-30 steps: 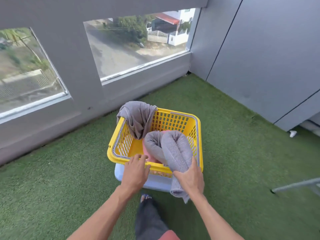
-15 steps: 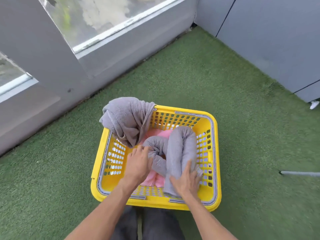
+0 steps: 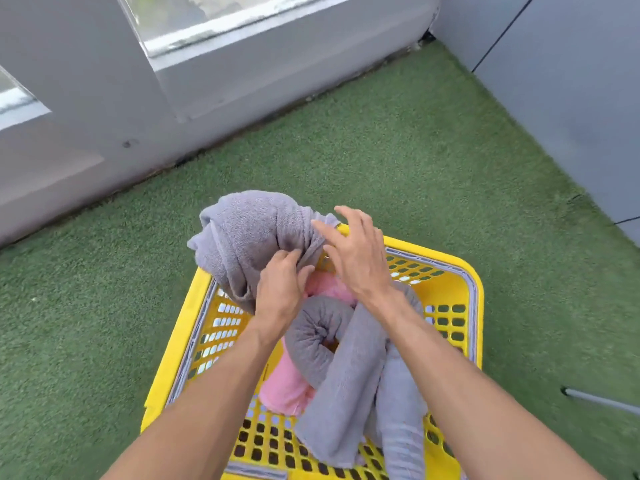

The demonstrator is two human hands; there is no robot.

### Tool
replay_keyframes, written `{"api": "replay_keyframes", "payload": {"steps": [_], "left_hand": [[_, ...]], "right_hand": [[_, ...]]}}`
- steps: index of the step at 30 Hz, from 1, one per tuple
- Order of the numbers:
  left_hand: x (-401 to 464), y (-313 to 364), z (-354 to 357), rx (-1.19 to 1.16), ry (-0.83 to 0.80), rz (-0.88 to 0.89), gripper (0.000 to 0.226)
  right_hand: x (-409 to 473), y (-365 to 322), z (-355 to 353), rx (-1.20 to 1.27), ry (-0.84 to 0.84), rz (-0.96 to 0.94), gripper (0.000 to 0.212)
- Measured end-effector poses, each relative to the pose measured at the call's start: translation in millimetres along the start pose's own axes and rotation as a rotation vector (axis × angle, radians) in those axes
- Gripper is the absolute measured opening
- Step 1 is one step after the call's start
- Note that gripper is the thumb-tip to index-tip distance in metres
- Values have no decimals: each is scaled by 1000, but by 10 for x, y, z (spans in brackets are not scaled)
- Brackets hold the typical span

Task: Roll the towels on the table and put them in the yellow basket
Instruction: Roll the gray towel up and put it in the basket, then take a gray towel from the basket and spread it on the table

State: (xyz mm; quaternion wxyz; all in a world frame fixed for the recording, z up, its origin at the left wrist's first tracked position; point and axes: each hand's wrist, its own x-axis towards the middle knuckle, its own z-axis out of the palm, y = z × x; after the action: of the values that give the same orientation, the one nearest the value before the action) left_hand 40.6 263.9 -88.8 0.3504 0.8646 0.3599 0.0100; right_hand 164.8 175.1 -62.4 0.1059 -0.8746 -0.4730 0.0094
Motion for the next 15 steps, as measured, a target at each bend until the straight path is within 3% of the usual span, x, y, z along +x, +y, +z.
{"api": "replay_keyframes", "payload": {"steps": [4, 8, 11, 15], "left_hand": [[55, -40, 191, -92, 42, -61, 17], [-15, 8, 133, -411, 125, -123, 12], [-102, 146, -164, -546, 215, -83, 6], [-69, 326, -894, -513, 311, 41, 5]], "right_hand": [[241, 242, 43, -2, -65, -177, 41], [274, 295, 1, 80, -107, -290, 29], [300, 299, -185, 138, -83, -274, 12], [494, 10, -716, 341, -96, -184, 14]]}}
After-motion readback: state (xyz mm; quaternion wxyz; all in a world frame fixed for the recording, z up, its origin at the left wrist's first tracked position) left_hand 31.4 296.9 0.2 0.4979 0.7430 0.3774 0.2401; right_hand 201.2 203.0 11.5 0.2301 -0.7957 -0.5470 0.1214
